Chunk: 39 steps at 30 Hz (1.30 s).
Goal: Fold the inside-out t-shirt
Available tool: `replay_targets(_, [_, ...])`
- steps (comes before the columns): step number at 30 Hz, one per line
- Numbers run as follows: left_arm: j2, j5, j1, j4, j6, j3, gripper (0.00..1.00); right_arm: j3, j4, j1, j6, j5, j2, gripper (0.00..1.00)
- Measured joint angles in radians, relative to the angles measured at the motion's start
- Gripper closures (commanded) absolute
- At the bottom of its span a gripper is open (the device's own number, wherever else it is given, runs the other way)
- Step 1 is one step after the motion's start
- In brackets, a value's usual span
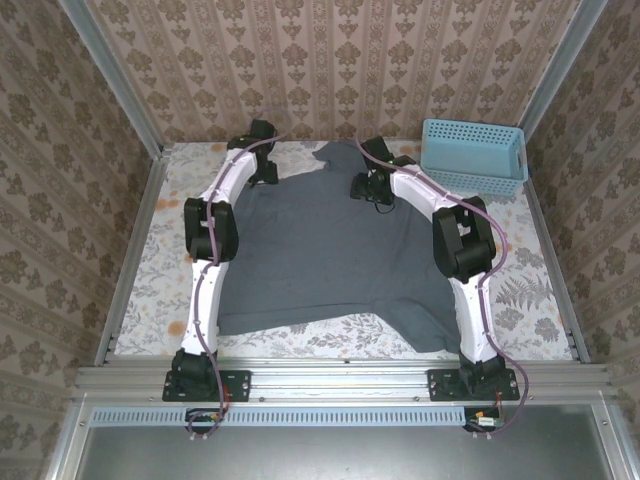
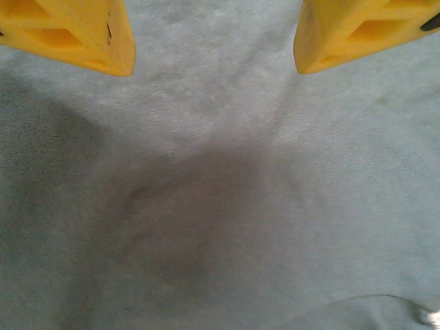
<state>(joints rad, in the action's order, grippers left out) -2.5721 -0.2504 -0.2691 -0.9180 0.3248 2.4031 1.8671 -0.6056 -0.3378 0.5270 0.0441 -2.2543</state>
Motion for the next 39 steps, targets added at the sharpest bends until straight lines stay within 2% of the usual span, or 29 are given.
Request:
replay_targets(4, [-0.004,-0.001,0.003,-0.033,-0.003,0.002,0.41,0.011,-0.034,0.023,0.027,0.001,-0.025,0.37])
replay_targets(9, [-0.004,-0.009,0.015,-0.04,0.02,-0.019,0.55,-0.016,-0.053,0.04,0.076,0.015,-0.03,0.37])
replay_targets(12, [0.003,-0.008,0.027,-0.024,0.031,-0.068,0.6,-0.102,-0.016,0.044,0.106,0.04,-0.013,0.39])
replay_targets(18, [0.048,-0.012,0.047,-0.018,0.05,-0.12,0.8,-0.307,0.076,0.057,0.163,0.051,0.113,0.43])
replay_targets(25, [0.098,0.002,0.08,0.0,0.065,-0.207,0.89,-0.425,0.159,0.066,0.198,0.053,0.178,0.47])
replay_targets(34, [0.356,0.122,0.156,0.113,0.103,-0.446,0.98,-0.746,0.299,0.063,0.319,0.053,0.388,0.5])
replay_targets(39, [0.507,0.195,0.179,0.212,0.135,-0.606,1.0,-0.941,0.324,0.014,0.388,0.083,0.541,0.5])
